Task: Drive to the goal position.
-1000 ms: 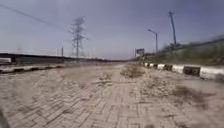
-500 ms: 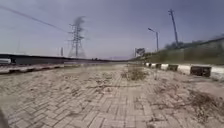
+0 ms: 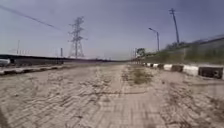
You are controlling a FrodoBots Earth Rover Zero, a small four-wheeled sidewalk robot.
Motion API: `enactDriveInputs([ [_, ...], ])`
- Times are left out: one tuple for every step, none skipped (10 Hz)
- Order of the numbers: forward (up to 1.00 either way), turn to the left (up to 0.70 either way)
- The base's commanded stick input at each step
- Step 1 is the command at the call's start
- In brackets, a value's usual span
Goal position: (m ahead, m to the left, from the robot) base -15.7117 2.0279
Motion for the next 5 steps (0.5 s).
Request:
enactDriveInputs([
  [1.0, 0.0],
  [1.0, 0.0],
  [1.0, 0.0],
  [1.0, 0.0],
  [1.0, 0.0],
])
